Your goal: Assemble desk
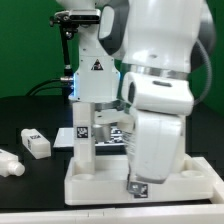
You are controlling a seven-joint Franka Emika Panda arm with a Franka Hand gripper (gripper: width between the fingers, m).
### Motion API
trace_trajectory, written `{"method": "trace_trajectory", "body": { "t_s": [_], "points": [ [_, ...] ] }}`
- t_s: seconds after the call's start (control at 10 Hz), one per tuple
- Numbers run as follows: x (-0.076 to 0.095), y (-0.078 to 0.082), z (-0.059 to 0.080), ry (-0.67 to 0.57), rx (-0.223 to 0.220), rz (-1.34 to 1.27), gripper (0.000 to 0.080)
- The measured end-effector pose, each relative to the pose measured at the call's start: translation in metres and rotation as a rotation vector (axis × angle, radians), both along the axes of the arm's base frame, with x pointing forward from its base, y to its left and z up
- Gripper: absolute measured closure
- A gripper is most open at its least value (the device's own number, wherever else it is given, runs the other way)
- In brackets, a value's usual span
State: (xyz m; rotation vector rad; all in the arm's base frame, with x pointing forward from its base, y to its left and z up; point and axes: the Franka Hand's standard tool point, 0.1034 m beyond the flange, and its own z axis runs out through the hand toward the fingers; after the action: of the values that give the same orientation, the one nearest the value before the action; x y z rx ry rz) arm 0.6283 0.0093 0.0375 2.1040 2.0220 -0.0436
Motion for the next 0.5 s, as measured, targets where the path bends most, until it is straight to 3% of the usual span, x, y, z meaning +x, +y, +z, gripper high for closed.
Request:
{"method": "trace_trajectory", "body": {
  "t_s": [0.2, 0.4, 0.5],
  "points": [
    [0.003, -0.007, 0.001, 0.005, -0.003, -0.016, 0.0742],
    [0.027, 0.000, 0.008, -0.020, -0.002, -0.041, 0.0742],
    [0.026, 0.006, 0.007, -0.002, -0.004, -0.047, 0.0742]
  ]
}}
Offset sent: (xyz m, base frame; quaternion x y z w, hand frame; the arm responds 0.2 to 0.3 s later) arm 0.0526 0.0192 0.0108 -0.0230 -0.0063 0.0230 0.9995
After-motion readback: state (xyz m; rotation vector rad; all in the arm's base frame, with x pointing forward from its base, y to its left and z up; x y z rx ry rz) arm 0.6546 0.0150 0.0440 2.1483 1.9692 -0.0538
